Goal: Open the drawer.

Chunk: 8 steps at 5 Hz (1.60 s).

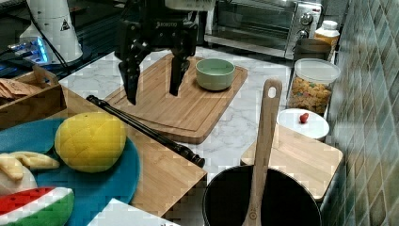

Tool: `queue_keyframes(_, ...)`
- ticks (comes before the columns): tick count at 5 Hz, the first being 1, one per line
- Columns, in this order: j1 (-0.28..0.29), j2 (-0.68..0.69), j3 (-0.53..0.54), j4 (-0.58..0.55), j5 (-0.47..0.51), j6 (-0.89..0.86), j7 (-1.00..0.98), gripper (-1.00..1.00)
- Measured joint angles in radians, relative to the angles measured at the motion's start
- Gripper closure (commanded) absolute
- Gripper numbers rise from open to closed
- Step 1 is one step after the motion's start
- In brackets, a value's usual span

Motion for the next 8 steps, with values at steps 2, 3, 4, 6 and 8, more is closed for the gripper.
queue_keyframes(2,0.018,0.046,-0.008,0.000,-0.005,-0.001,0.023,-1.00)
queue_keyframes(3,0.037,0.060,-0.007,0.000,-0.065,-0.010,0.050,-1.00)
queue_keyframes(4,0.052,0.083,-0.007,0.001,-0.105,-0.012,0.063,-1.00)
queue_keyframes(6,0.059,0.121,-0.008,0.000,-0.108,0.047,0.062,-1.00)
queue_keyframes(8,0.036,0.123,-0.003,0.000,-0.065,0.065,0.047,-1.00)
